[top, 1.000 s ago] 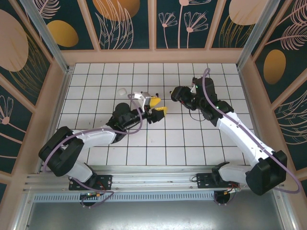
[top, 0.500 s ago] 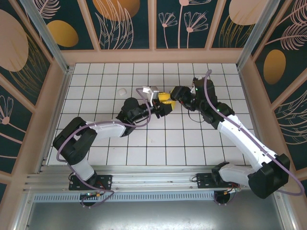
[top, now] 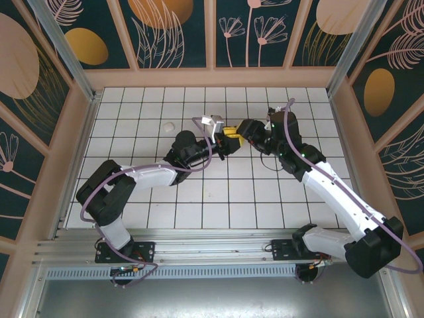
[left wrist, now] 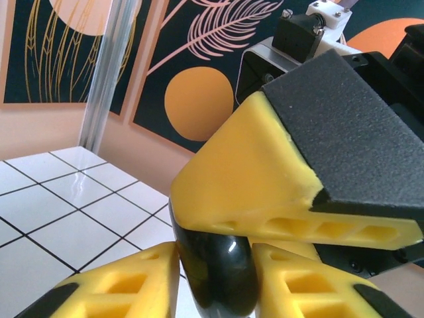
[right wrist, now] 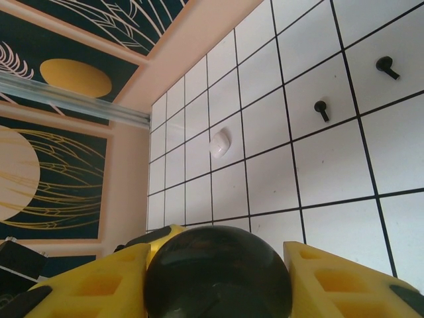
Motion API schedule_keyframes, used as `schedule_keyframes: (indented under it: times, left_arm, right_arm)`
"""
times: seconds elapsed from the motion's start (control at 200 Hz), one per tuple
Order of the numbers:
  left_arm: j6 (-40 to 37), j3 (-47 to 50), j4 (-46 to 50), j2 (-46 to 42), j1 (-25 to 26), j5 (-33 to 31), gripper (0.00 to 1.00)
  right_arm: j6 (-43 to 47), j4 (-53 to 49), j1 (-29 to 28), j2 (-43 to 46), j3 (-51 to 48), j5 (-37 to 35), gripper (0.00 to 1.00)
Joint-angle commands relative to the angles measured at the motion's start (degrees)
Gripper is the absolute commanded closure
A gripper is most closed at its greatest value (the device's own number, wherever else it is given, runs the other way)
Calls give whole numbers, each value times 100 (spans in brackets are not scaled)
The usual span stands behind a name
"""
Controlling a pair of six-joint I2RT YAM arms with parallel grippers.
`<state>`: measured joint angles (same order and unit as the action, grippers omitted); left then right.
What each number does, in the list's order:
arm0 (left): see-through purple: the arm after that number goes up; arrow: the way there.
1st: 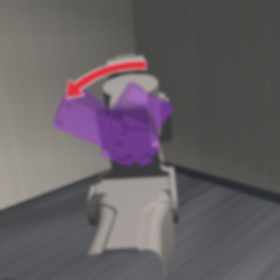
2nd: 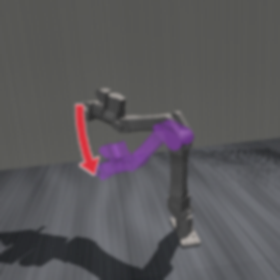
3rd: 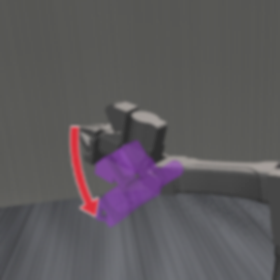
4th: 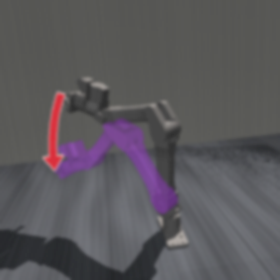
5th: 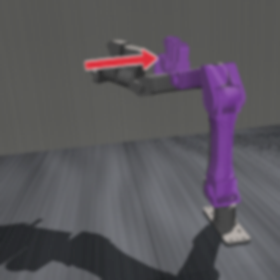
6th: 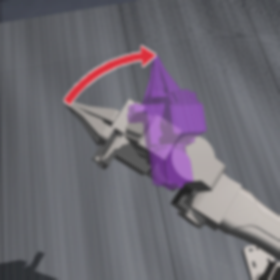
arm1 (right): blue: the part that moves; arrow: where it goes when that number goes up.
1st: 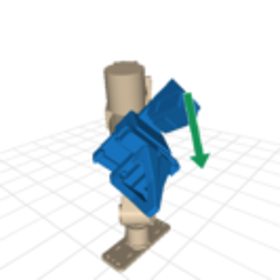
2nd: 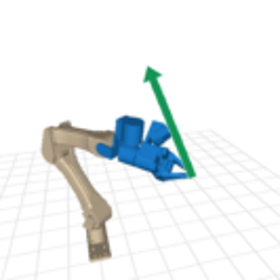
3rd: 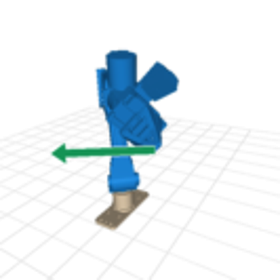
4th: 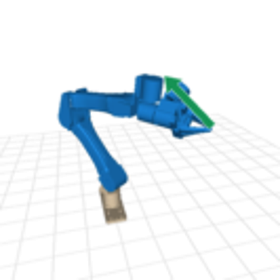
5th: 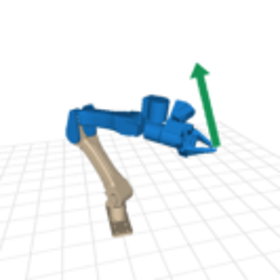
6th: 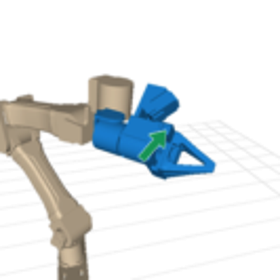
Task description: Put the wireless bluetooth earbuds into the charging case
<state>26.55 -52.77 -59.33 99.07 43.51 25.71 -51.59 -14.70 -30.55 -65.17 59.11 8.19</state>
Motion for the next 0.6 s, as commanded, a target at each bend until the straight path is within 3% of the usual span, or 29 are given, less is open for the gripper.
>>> schedule_keyframes:
  times: [0.0,0.145,0.34,0.596]
  left_arm:
    - [95,-145,37,132,-10,19,74]
    - [145,-158,61,120,-13,64,84]
    - [-203,-106,589,-285,-65,264,91]
    - [-754,131,1918,-1312,-934,1418,92]
  right_arm:
    - [-65,224,-48,199,-31,-36,64]
    - [-66,261,-48,276,-74,-80,62]
    - [168,502,-48,593,-157,-54,38]
    - [1538,482,112,944,212,568,40]
